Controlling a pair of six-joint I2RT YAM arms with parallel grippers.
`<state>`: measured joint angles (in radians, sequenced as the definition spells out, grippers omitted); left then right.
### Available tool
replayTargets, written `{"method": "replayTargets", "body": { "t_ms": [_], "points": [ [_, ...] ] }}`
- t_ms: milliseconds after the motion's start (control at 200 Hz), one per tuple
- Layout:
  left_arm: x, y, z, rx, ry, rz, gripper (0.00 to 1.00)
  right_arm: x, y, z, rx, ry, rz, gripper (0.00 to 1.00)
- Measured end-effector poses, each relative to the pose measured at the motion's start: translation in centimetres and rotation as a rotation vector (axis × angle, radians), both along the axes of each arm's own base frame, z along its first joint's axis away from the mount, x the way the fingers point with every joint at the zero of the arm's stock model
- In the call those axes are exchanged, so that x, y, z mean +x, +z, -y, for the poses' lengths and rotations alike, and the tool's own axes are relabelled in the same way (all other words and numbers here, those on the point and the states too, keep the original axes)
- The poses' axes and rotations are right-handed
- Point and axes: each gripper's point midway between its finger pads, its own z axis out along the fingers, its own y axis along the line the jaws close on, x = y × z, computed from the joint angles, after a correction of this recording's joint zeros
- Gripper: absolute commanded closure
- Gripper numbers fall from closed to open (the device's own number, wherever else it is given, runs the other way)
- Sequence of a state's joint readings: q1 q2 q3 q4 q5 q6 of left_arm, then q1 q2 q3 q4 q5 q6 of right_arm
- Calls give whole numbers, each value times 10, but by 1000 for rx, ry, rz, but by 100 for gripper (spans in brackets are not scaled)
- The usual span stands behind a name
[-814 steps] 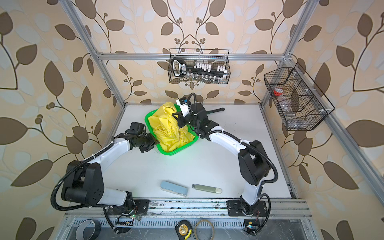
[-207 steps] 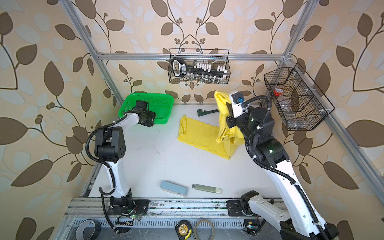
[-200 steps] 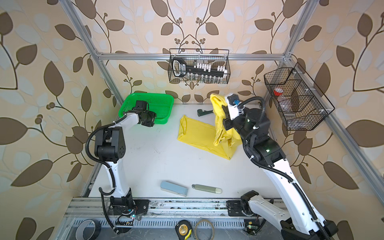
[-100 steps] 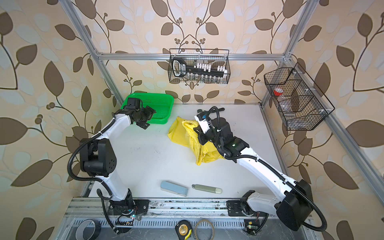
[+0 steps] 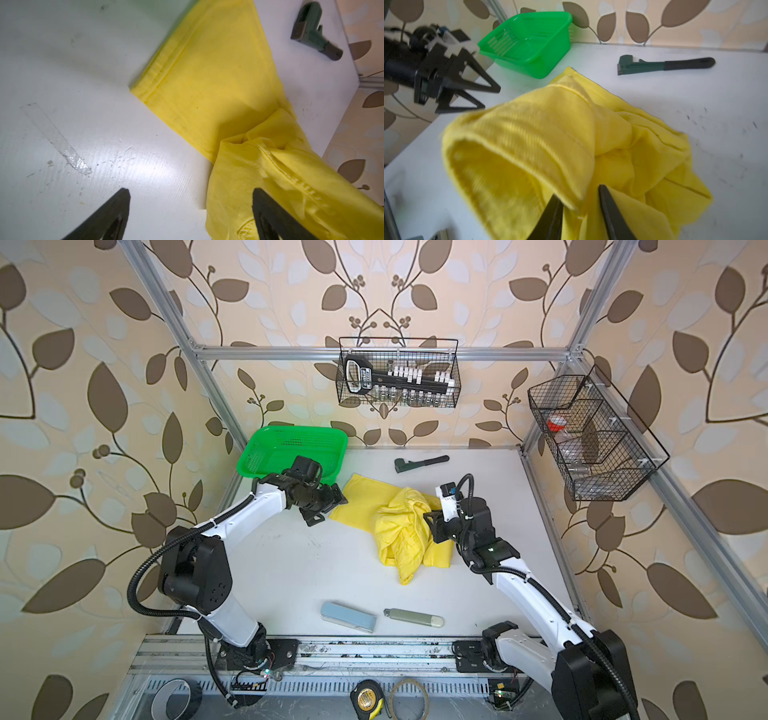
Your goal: Fold and stack the trousers
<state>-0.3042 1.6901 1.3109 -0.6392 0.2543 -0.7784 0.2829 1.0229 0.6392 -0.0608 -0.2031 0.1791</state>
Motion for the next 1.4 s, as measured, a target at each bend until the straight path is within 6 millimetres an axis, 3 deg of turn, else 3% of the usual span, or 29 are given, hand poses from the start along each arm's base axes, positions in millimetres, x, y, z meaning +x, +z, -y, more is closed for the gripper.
{"method": "replayTargets", "body": {
  "t_ms": [140,240,355,510,600,795,905,1035,1090,1145,1255,1400],
  "points": [
    [-1,-30,10,28,-40,-61,7,-11,-2,31,-19,-131,-45,43],
    [4,-47,15,46,-61,-95,7,-24,2,39,-6,-171,-75,38],
    [13,-60,20,61,-86,-105,6,-42,25,31,100,-143,-48,27],
    [29,-69,22,86,-98,-96,6,-63,45,4,209,-37,-26,23],
    [39,-71,25,96,-108,-86,6,-64,33,-3,219,-22,-57,17],
    [54,-78,22,150,-123,-75,6,-46,-20,-10,191,-44,-183,11],
    [55,-83,20,173,-139,-86,6,-35,-26,-29,232,3,-195,7],
    [58,-90,17,206,-156,-96,10,-38,-30,-58,244,101,-201,8],
    [59,-90,16,215,-157,-97,13,-40,-33,-65,235,124,-206,11],
    [60,-91,15,227,-165,-99,17,-41,-39,-67,209,128,-215,22],
    [60,-94,13,242,-177,-105,29,-40,-56,-63,104,114,-239,60],
    [60,-96,14,251,-201,-107,47,-39,-61,-50,30,75,-235,92]
  ]
}}
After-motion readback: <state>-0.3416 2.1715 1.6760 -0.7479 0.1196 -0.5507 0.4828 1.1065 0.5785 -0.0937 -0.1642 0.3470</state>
